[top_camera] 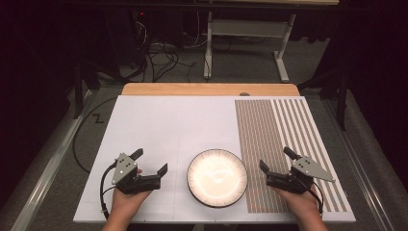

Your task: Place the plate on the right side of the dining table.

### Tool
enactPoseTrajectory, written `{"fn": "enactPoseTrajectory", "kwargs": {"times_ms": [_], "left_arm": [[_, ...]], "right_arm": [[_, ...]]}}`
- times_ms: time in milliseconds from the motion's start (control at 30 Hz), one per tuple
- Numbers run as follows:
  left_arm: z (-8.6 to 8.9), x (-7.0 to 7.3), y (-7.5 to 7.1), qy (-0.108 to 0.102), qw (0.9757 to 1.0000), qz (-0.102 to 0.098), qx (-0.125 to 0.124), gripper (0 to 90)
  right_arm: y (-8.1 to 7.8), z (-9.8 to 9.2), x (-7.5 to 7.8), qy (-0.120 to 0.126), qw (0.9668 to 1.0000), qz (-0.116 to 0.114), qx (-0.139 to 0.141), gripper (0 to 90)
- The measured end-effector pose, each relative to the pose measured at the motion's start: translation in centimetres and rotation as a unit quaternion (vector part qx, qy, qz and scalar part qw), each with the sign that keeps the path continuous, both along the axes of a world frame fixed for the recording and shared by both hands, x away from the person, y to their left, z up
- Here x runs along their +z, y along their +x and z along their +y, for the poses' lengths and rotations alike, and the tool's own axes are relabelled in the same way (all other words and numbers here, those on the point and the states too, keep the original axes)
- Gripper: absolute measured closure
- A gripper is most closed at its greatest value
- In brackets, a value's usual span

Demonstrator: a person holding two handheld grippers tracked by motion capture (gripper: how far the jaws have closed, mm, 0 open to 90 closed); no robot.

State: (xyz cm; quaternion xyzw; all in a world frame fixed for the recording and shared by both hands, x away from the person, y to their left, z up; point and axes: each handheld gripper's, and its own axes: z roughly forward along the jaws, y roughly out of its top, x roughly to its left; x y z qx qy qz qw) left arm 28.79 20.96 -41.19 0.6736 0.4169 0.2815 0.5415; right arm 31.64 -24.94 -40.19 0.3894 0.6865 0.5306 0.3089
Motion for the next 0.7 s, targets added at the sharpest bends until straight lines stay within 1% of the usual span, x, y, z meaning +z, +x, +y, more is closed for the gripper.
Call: {"fn": "enactPoseTrajectory", "kwargs": {"times_ms": [33, 67, 100, 200, 233, 267, 300, 367, 467, 567, 667, 700], "left_arm": [[0.0, 0.0, 0.0, -0.001, 1.0, 0.0, 0.0, 0.6], [-0.1, -0.1, 0.0, -0.001, 1.0, 0.001, 0.0, 0.6], [-0.1, -0.1, 0.0, 0.001, 1.0, 0.002, -0.001, 0.7], [-0.2, -0.2, 0.1, 0.001, 1.0, 0.005, -0.004, 0.7], [-0.2, -0.2, 0.0, 0.004, 1.0, 0.005, -0.002, 0.7], [-0.2, -0.2, 0.0, 0.004, 1.0, 0.005, -0.002, 0.7], [-0.3, -0.3, 0.1, 0.001, 1.0, 0.005, -0.004, 0.7], [-0.3, -0.4, 0.0, 0.0, 1.0, 0.005, -0.004, 0.7], [-0.3, -0.4, 0.0, 0.001, 1.0, 0.005, -0.004, 0.7], [-0.3, -0.3, 0.0, 0.003, 1.0, 0.002, -0.004, 0.7], [-0.3, -0.3, -0.1, 0.006, 1.0, -0.001, -0.003, 0.7], [-0.3, -0.3, -0.1, 0.005, 1.0, -0.002, -0.003, 0.7]], "right_arm": [[0.2, 0.4, 0.1, -0.002, 1.0, 0.002, 0.004, 5.1], [0.2, 0.4, 0.1, -0.002, 1.0, 0.002, 0.004, 5.1], [0.4, 0.8, 0.2, -0.011, 0.9999, 0.008, 0.006, 5.2], [0.4, 1.2, 0.3, -0.011, 0.9998, 0.009, 0.012, 5.2], [0.5, 1.5, 0.4, -0.018, 0.9997, 0.01, 0.016, 5.8], [0.5, 1.5, 0.4, -0.018, 0.9997, 0.01, 0.016, 5.8], [0.7, 1.9, 0.5, -0.023, 0.9994, 0.015, 0.02, 6.6], [0.8, 2.1, 0.5, -0.026, 0.9993, 0.015, 0.023, 7.2], [1.2, 2.7, 0.7, -0.036, 0.9988, 0.022, 0.027, 9.6], [1.4, 3.2, 0.8, -0.035, 0.9985, 0.026, 0.032, 12.0], [1.4, 3.3, 0.7, -0.031, 0.9984, 0.032, 0.035, 16.9], [1.4, 3.2, 0.6, -0.028, 0.9981, 0.038, 0.04, 17.6]]}}
